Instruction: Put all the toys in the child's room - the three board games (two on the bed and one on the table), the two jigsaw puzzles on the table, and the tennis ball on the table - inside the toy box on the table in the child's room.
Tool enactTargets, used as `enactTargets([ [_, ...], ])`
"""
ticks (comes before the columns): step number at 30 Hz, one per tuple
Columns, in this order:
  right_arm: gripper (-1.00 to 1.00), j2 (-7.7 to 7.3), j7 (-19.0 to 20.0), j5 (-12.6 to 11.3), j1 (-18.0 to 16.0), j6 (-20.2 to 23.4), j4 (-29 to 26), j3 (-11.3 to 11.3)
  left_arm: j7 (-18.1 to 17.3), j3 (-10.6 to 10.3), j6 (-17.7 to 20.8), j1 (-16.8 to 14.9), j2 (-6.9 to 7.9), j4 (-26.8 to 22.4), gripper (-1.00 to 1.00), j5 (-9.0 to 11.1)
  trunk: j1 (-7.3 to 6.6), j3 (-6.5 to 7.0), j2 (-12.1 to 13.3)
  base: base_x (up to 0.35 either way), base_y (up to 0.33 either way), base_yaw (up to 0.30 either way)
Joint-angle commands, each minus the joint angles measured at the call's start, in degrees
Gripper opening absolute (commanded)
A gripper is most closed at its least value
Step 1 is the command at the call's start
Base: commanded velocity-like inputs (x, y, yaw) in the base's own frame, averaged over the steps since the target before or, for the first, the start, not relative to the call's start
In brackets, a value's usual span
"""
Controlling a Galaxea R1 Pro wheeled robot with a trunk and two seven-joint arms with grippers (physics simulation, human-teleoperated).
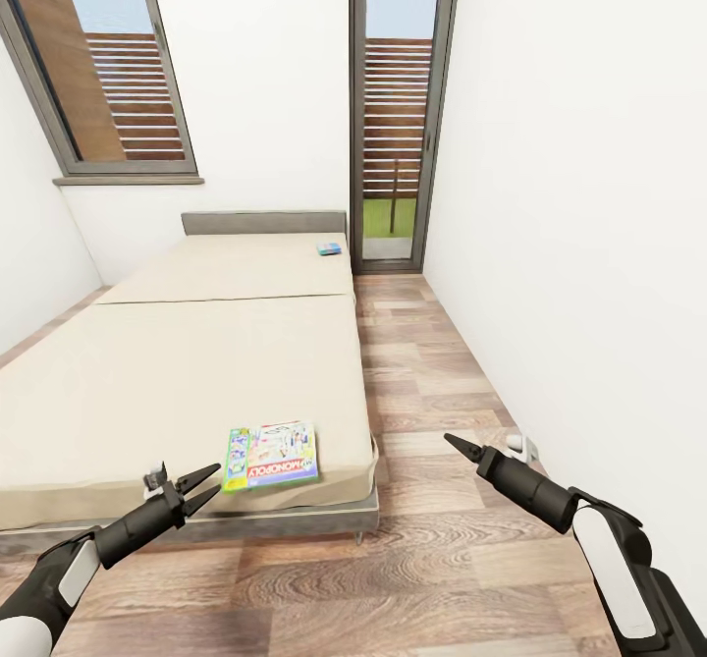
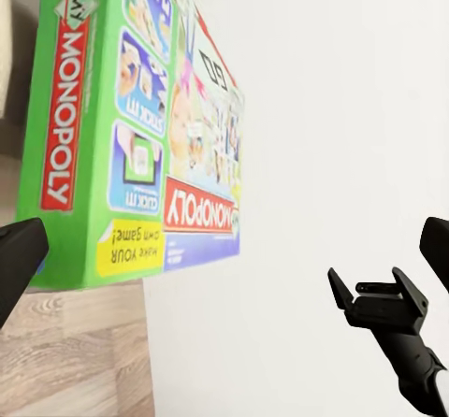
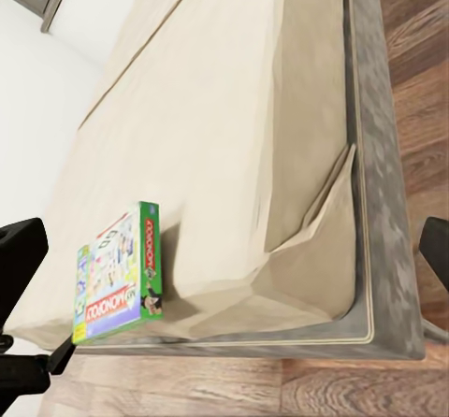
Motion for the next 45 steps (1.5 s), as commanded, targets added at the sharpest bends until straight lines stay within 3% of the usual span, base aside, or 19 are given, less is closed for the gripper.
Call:
enactTargets([
  [1, 1.0, 0.01, 0.2, 0.0, 0.0, 0.3, 0.0, -0.1, -0.2, 0.1, 0.5, 0.0, 0.0, 0.0, 1.0, 0.1, -0.01, -0.05, 0.0, 0.0, 0.0, 0.0],
  [20, 1.0, 0.01, 0.1, -0.1, 0.0, 0.0, 0.4, -0.1, -0.2, 0.2, 0.8, 0.0, 0.05, 0.0, 1.0, 0.1, -0.01, -0.05, 0.0, 0.0, 0.0, 0.0],
  [31, 1.0, 0.01, 0.1, -0.1, 0.0, 0.1, 0.4, -0.1, -0.2, 0.2, 0.9, 0.0, 0.0, 0.0, 1.0, 0.1, 2.41, -2.03, -4.4, 0.0, 0.0, 0.0],
  [39, 1.0, 0.01, 0.1, -0.1, 0.0, 0.1, 0.5, -0.2, -0.2, 0.2, 1.0, 0.0, 0.0, 0.0, 1.0, 0.1, 2.41, -2.03, -4.4, 0.0, 0.0, 0.0],
  [45, 1.0, 0.01, 0.1, -0.1, 0.0, 0.0, 1.0, -0.2, -0.2, 0.2, 1.0, 0.0, 0.0, 0.0, 1.0, 0.1, 3.72, -3.1, -6.8, 0.0, 0.0, 0.0],
])
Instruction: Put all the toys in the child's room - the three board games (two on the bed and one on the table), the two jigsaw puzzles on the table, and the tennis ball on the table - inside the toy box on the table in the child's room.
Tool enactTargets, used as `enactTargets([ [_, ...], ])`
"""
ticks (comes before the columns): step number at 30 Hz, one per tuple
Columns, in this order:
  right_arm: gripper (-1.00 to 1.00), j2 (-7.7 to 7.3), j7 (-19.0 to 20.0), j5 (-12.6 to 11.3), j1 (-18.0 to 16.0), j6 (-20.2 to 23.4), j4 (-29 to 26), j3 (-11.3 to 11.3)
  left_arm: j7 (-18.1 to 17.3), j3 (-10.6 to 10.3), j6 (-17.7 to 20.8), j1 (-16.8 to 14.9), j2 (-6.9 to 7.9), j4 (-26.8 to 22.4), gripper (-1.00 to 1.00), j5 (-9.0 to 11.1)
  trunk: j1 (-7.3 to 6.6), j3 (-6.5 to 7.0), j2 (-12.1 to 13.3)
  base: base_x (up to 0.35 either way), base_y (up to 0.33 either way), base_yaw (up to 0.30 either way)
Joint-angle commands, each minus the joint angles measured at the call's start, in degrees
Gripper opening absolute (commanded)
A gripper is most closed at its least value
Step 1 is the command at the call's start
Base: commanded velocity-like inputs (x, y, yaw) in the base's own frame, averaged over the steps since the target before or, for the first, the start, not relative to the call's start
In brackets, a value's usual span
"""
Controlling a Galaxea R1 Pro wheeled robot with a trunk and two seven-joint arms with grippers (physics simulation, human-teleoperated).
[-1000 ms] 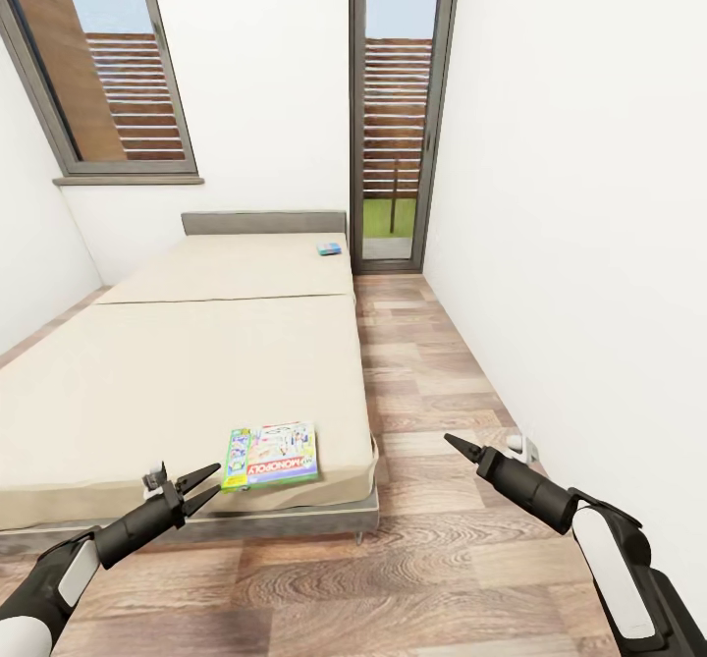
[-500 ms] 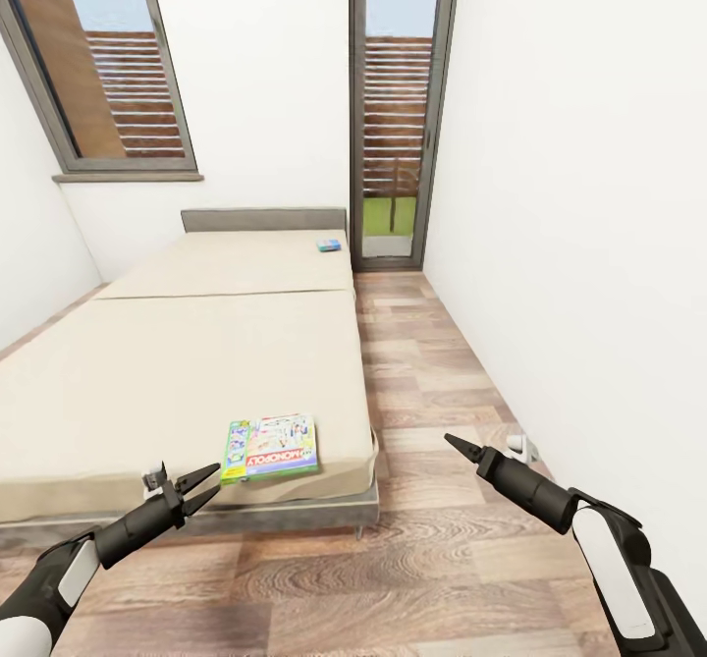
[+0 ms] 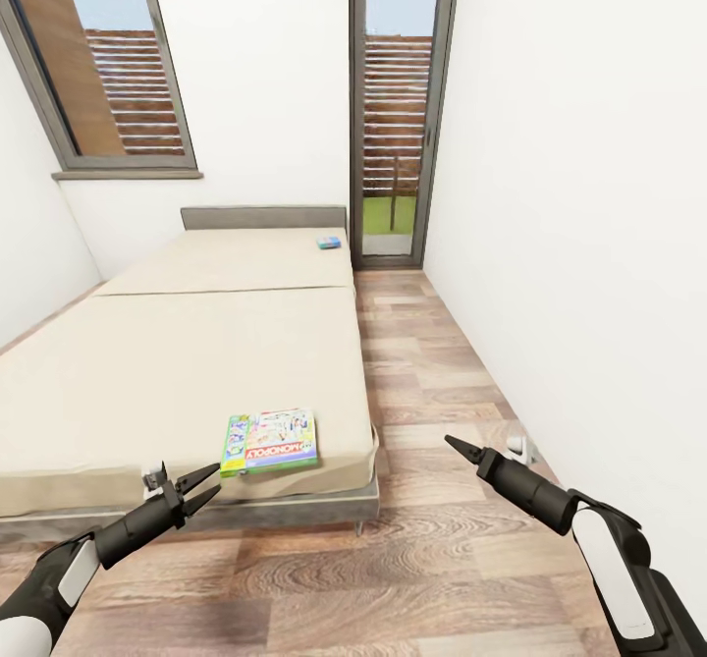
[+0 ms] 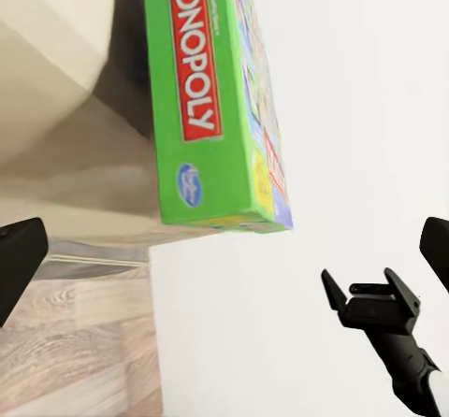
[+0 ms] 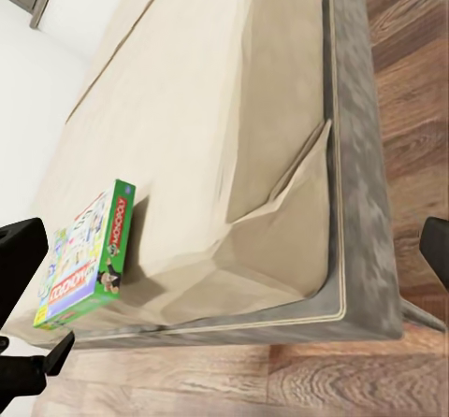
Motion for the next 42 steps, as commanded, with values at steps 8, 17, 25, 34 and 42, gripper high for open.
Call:
enactTargets([
  [8, 1.0, 0.01, 0.2, -0.1, 0.0, 0.3, 0.3, -0.1, -0.1, 0.1, 0.6, 0.0, 0.0, 0.0, 1.0, 0.1, 0.43, -0.41, -0.8, 0.0, 0.0, 0.0],
  [17, 1.0, 0.01, 0.2, -0.1, 0.0, 0.3, 0.3, -0.1, -0.1, 0.1, 0.6, 0.0, 0.0, 0.0, 1.0, 0.1, 0.43, -0.41, -0.8, 0.0, 0.0, 0.0],
  [25, 1.0, 0.01, 0.2, 0.0, 0.0, 0.3, 0.4, -0.1, -0.1, 0.0, 0.5, 0.0, 0.0, 0.0, 1.0, 0.1, 0.43, -0.41, -0.8, 0.0, -0.038, 0.0],
  [34, 1.0, 0.01, 0.2, 0.0, 0.0, 0.3, 0.4, -0.1, -0.1, 0.0, 0.5, 0.0, 0.0, 0.0, 1.0, 0.1, 0.43, -0.41, -0.8, 0.025, -0.118, 0.0],
  [42, 1.0, 0.01, 0.2, 0.1, 0.0, 0.3, 0.4, -0.1, -0.1, 0.0, 0.4, 0.0, 0.0, 0.0, 1.0, 0.1, 0.43, -0.41, -0.8, 0.009, -0.026, 0.0],
])
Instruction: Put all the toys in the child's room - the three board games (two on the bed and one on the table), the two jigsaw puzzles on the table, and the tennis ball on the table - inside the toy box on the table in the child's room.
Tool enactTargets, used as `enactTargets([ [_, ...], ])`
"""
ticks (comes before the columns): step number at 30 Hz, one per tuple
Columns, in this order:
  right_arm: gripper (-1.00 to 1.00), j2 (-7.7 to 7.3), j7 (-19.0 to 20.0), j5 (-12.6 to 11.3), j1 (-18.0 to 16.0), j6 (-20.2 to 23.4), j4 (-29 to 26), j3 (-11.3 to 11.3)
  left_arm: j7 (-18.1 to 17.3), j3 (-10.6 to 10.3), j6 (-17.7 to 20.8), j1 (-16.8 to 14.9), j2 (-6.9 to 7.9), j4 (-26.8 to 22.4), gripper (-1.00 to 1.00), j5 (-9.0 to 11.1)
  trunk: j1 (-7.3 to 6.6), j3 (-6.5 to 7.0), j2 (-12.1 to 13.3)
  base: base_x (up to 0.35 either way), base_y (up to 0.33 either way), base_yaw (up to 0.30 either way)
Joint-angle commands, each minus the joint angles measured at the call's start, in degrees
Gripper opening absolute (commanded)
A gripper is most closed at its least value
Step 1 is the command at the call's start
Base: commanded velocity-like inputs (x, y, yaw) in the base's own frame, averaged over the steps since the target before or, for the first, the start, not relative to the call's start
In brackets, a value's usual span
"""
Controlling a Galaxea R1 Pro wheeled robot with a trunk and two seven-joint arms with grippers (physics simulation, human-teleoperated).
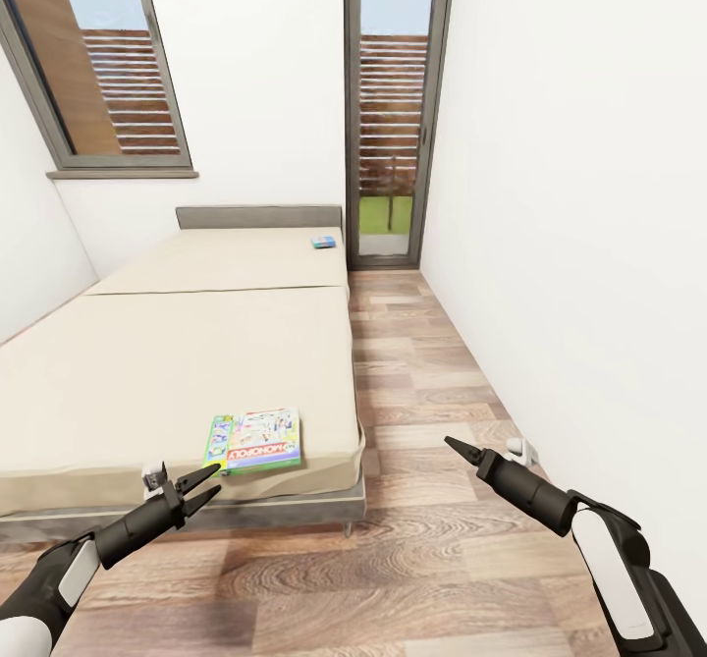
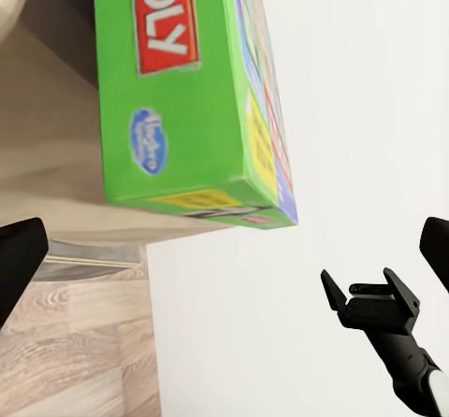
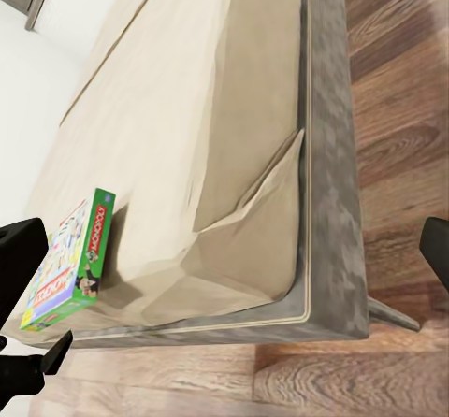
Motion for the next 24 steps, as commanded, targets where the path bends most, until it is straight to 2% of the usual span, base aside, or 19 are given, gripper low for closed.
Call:
enactTargets([
  [1, 1.0, 0.01, 0.2, 0.0, 0.0, 0.3, 0.0, -0.1, -0.1, 0.1, 0.5, 0.0, 0.0, 0.0, 1.0, 0.1, -0.01, -0.05, 0.0, 0.003, -0.008, 0.0],
  [24, 1.0, 0.01, 0.2, 0.0, 0.0, 0.3, 0.0, -0.1, -0.1, 0.1, 0.5, 0.0, 0.0, 0.0, 1.0, 0.1, -0.01, -0.05, 0.0, 0.035, -0.029, 0.0],
])
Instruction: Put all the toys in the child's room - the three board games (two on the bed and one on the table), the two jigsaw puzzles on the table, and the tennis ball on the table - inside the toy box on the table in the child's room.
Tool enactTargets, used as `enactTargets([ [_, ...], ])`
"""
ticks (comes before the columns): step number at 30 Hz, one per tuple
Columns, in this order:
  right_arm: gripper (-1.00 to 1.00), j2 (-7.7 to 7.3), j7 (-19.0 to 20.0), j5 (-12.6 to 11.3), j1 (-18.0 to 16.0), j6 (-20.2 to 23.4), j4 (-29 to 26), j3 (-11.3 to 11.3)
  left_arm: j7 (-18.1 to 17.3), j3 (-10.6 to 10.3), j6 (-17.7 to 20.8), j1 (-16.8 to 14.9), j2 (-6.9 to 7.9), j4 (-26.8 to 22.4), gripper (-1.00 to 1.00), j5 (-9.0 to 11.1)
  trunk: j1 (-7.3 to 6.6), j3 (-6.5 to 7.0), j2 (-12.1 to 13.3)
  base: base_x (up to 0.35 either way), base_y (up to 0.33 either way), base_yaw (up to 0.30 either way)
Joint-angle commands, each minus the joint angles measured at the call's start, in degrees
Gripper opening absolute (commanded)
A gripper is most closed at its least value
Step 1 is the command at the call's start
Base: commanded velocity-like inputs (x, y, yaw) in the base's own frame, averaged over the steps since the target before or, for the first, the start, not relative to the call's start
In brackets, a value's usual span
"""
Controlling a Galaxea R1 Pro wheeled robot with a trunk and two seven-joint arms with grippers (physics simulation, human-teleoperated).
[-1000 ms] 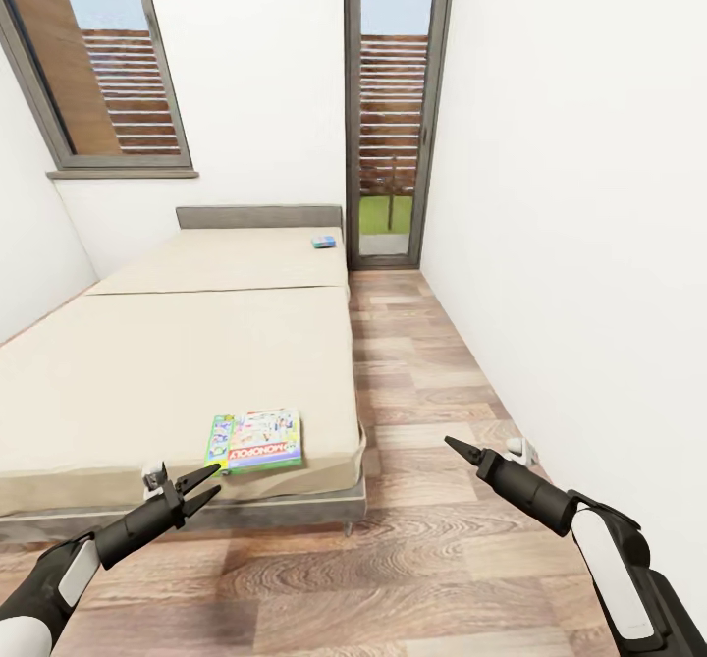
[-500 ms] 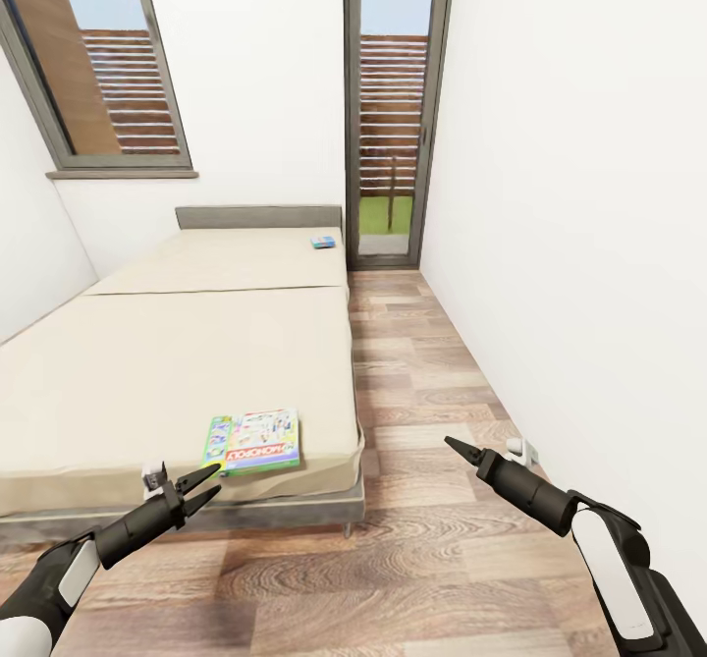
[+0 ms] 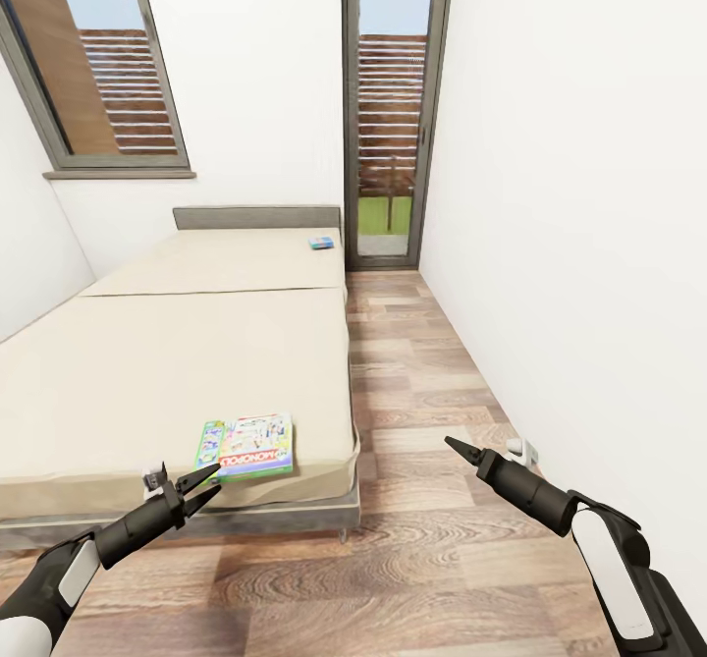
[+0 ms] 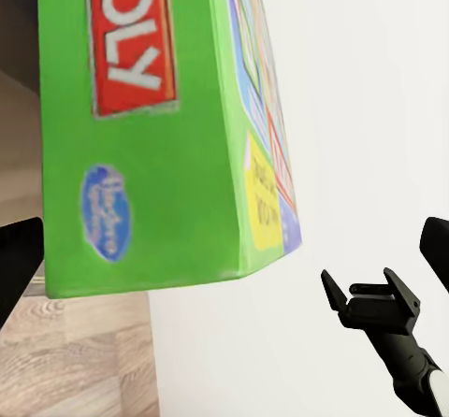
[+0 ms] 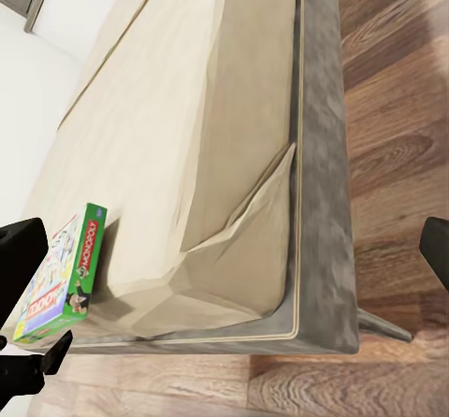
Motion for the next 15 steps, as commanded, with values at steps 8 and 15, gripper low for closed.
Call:
enactTargets([
  [8, 1.0, 0.01, 0.2, -0.1, 0.0, 0.3, 0.0, -0.1, -0.1, 0.1, 0.6, 0.0, 0.0, 0.0, 1.0, 0.1, -0.01, -0.05, 0.0, 0.003, -0.002, 0.0],
  [15, 1.0, 0.01, 0.2, -0.1, 0.0, 0.3, 0.0, -0.1, -0.1, 0.1, 0.6, 0.0, 0.0, 0.0, 1.0, 0.1, -0.01, -0.05, 0.0, 0.0, 0.0, 0.0],
])
